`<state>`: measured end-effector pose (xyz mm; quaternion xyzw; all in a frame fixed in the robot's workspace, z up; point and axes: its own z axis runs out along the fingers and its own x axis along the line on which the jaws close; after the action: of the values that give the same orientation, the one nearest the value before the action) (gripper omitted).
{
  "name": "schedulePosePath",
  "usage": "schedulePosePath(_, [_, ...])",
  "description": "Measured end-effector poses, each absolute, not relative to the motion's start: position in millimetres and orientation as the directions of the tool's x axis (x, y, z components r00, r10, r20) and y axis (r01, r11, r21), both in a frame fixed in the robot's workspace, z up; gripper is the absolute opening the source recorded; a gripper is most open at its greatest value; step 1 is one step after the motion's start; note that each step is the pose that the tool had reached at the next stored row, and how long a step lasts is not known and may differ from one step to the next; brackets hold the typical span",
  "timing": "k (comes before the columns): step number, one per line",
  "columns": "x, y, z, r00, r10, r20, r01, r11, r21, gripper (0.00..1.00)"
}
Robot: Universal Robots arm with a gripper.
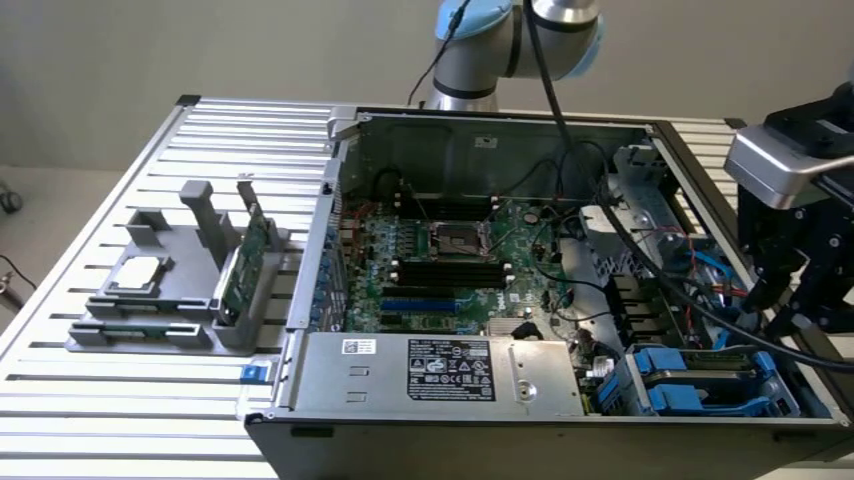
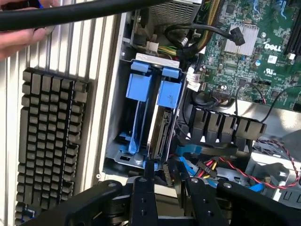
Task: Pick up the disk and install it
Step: 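Insert the disk into the insertion slot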
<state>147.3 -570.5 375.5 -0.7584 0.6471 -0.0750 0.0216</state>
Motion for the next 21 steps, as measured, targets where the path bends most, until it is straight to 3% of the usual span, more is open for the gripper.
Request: schedulePosePath(21, [147.3,-570.5,379.2,-0.181,-0.980,0.086,-0.977,0.170,-0.130,0.31])
